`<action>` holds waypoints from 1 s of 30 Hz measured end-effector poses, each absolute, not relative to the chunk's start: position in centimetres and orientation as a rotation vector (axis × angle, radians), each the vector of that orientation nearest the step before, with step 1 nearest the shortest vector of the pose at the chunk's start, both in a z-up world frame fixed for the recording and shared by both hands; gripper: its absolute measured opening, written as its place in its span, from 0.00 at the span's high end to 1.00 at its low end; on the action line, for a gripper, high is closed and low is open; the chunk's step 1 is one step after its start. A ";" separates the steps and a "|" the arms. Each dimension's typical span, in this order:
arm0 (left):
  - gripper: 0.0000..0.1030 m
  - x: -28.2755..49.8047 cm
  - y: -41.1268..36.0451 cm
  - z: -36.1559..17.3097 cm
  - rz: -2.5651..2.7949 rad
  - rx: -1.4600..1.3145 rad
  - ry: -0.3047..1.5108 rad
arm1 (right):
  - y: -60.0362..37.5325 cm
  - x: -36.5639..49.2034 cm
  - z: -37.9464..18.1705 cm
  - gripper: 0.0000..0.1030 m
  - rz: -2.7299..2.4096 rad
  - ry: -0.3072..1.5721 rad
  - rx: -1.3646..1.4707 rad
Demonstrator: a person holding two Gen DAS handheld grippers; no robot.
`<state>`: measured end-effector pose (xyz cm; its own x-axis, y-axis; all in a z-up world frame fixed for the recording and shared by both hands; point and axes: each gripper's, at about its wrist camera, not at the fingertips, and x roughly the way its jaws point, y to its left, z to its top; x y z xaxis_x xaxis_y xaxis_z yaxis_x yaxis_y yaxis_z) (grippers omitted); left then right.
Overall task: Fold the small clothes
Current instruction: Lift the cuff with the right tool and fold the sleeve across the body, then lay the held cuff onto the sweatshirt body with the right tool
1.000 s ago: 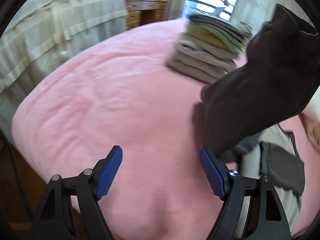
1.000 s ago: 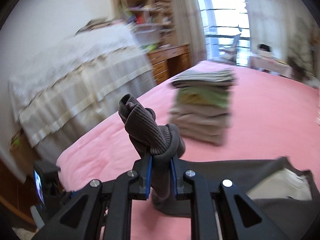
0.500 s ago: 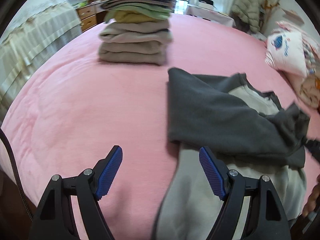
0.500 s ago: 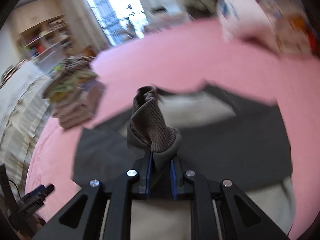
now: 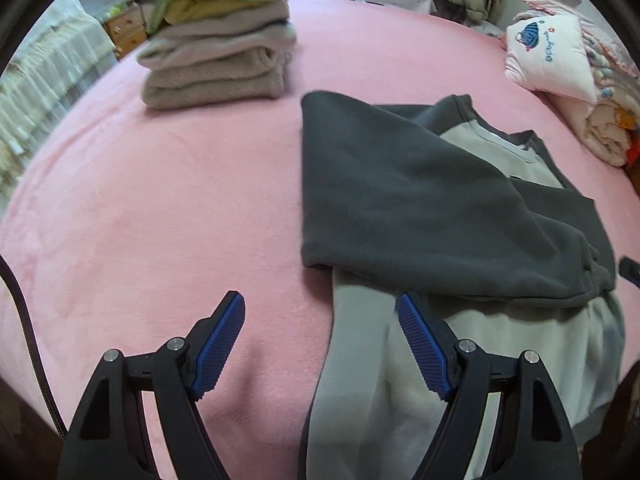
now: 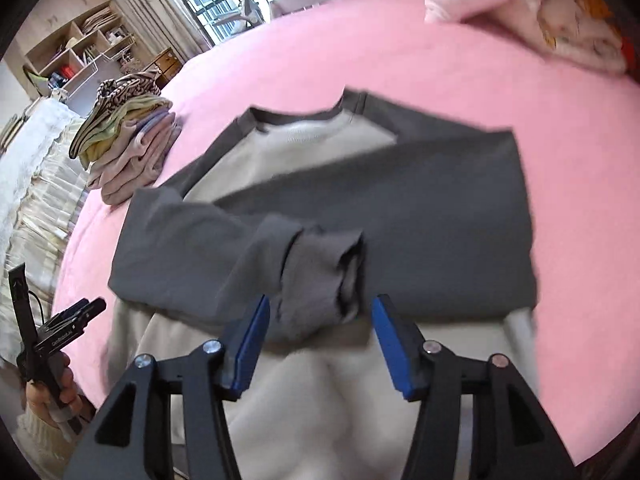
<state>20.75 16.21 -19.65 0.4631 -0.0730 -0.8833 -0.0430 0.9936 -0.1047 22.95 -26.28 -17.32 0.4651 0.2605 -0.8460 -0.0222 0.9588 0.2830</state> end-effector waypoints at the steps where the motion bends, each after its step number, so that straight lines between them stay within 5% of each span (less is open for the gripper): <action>1: 0.24 21.0 16.4 -19.9 -0.044 -0.130 1.099 | -26.7 23.8 -17.4 0.47 0.187 1.079 0.261; 14: 0.24 22.6 18.1 -22.7 -0.096 -0.141 1.146 | -27.1 30.0 -24.1 0.48 0.301 1.222 0.512; 16: 0.24 22.9 18.3 -23.0 -0.099 -0.155 1.151 | -26.7 29.8 -24.0 0.61 0.325 1.211 0.506; 17: 0.24 23.1 18.3 -23.1 -0.098 -0.163 1.150 | -26.5 29.7 -23.8 0.77 0.336 1.208 0.494; 30: 0.24 25.0 16.8 -23.2 -0.091 -0.168 1.118 | -24.7 28.1 -11.2 0.83 0.259 0.877 0.337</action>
<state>25.02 16.82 -23.22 0.4353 -0.1576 -0.8864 -0.0115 0.9835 -0.1805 28.09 -24.69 -11.19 0.6138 0.3562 -0.7045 -0.0835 0.9167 0.3907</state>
